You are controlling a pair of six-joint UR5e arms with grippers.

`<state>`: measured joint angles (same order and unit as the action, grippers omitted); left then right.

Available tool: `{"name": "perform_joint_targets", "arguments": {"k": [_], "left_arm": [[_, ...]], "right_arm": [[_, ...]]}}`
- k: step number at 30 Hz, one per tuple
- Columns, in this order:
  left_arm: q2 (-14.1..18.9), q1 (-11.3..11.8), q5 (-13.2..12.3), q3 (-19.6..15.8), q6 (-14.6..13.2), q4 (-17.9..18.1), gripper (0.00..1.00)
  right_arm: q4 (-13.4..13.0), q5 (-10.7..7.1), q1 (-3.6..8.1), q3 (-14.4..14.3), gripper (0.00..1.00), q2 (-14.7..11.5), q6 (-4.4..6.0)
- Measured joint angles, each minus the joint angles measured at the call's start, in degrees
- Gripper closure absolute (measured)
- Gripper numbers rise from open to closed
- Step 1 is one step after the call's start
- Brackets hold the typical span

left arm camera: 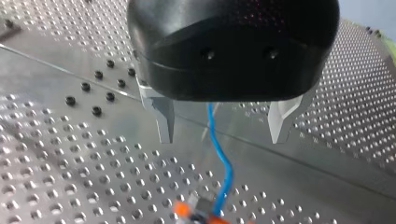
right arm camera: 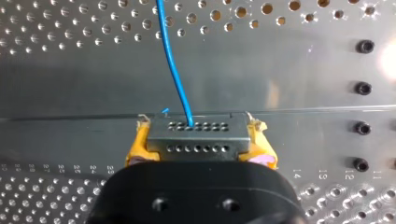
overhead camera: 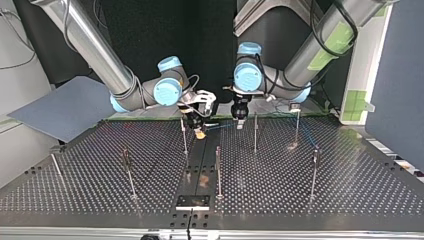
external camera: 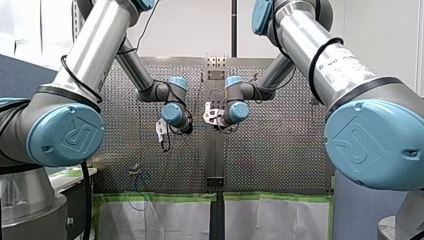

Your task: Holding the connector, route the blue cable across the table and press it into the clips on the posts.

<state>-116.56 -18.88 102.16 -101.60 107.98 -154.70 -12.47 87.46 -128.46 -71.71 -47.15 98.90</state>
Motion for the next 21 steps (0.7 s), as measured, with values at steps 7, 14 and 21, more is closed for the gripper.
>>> {"name": "perform_joint_targets", "arguments": {"k": [7, 14, 21], "left_arm": [[-3.17, -0.32, 1.17, 3.33, 0.91, 0.58, 0.0], [-4.52, -0.46, 2.28, 4.73, 1.64, 1.64, 0.0], [-4.57, -0.48, 3.35, 4.85, 1.42, 1.44, 0.51]], "right_arm": [[-0.02, -0.02, 0.03, 0.0, 1.0, 0.01, 0.01], [-0.03, -0.15, 0.05, -0.02, 1.0, 0.01, 0.05], [0.04, -0.28, 0.07, -0.01, 1.0, 0.01, 0.04]]}}
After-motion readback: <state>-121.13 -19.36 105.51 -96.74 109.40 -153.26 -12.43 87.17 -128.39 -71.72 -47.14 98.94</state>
